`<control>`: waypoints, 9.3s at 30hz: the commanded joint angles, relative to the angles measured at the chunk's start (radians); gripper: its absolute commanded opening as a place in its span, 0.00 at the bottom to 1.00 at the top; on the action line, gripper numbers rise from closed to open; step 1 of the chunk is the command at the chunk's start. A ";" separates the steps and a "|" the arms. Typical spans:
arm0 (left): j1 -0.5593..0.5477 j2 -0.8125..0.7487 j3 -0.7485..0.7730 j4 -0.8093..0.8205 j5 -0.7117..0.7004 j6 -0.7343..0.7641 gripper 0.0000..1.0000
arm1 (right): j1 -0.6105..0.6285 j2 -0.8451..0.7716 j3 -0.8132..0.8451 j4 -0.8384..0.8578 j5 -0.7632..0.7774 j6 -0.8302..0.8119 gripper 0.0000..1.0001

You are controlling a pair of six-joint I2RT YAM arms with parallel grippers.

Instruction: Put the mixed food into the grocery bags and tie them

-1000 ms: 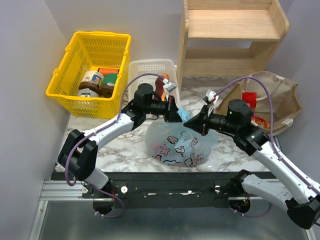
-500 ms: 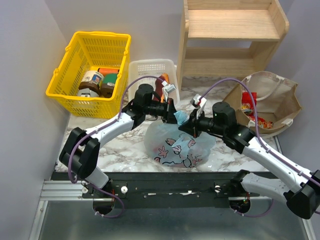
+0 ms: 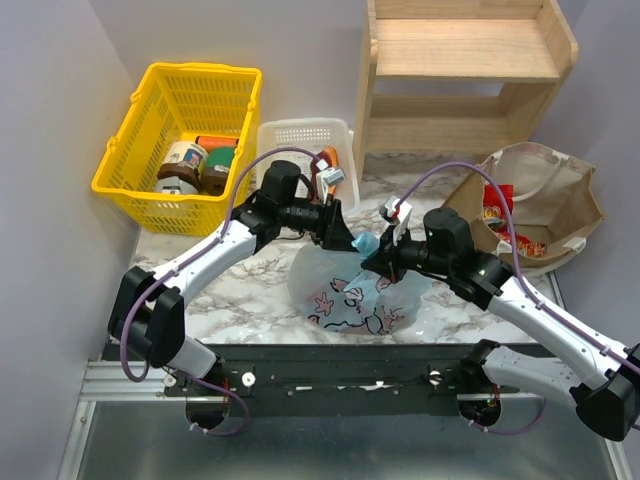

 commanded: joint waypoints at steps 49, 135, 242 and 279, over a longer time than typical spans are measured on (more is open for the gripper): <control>0.015 0.067 -0.045 0.599 0.248 -0.471 0.00 | 0.008 -0.171 0.107 -0.195 0.162 -0.225 0.82; 0.038 -0.543 -0.335 0.243 -0.469 0.109 0.80 | -0.163 -0.117 0.024 -0.039 0.397 0.196 0.01; 0.137 -0.287 -0.171 0.160 -0.244 0.446 0.00 | 0.080 0.306 0.646 -0.128 -0.008 -0.565 0.58; -0.007 -0.142 -0.266 1.086 -0.305 -0.006 0.99 | 0.043 0.302 0.646 -0.034 0.094 -0.256 0.01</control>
